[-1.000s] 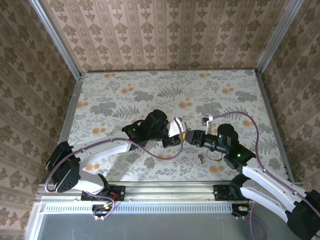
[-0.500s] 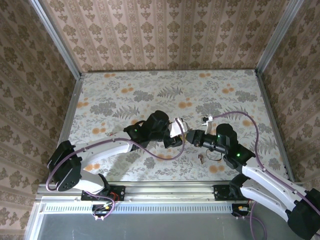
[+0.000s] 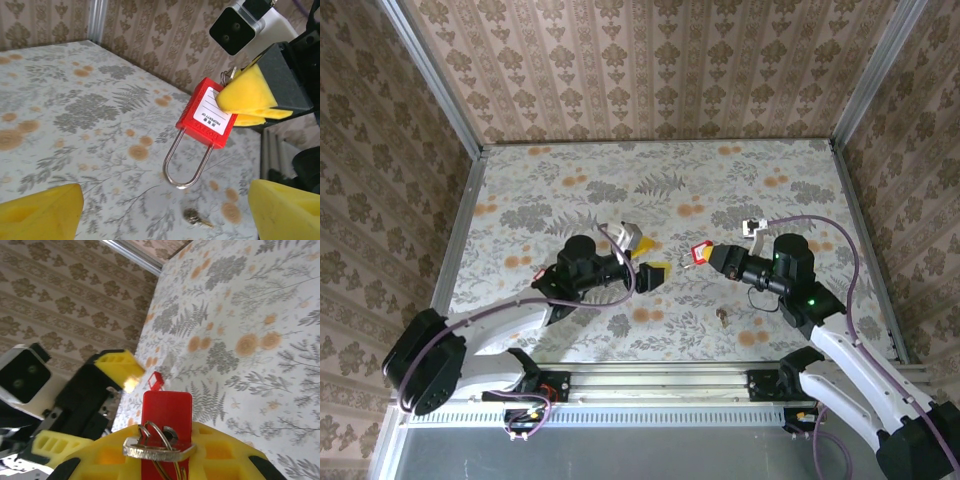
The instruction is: Unlock with the key
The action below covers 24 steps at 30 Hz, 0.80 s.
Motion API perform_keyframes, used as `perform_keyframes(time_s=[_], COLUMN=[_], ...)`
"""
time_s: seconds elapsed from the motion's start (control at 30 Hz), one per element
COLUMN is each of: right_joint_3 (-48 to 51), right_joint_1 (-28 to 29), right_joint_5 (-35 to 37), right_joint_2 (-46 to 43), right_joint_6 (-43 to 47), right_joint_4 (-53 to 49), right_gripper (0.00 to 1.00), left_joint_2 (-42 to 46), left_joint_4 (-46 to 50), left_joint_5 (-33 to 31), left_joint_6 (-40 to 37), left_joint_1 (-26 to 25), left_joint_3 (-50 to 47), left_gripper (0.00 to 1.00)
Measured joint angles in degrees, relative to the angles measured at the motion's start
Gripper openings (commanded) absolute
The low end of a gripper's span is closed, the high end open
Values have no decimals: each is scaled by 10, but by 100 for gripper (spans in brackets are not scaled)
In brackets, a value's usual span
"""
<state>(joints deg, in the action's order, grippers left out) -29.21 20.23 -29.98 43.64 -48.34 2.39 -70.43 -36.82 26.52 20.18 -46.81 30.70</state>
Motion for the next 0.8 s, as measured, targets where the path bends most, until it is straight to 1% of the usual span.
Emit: perform_keyframes(time_s=[0.17, 0.37, 0.57, 0.73, 0.8], right_joint_3=[0, 0, 0, 0, 0], right_joint_1=[0, 0, 0, 0, 0], right_joint_5=[-22, -29, -33, -33, -33], right_joint_2=[-1, -9, -10, -10, -10], right_joint_6=[-16, -25, -25, -25, -25], right_joint_4=[19, 21, 21, 21, 21], right_gripper=[0, 0, 0, 0, 0], left_joint_2=[-69, -143, -172, -185, -194], left_joint_4=[-99, -185, -247, -281, -288], left_joint_5=[33, 64, 100, 118, 126], left_joint_6=[63, 129, 171, 193, 198], left_joint_1=[7, 18, 18, 14, 7], left_joint_3=[-1, 0, 6, 6, 10], left_gripper=[67, 61, 59, 52, 47])
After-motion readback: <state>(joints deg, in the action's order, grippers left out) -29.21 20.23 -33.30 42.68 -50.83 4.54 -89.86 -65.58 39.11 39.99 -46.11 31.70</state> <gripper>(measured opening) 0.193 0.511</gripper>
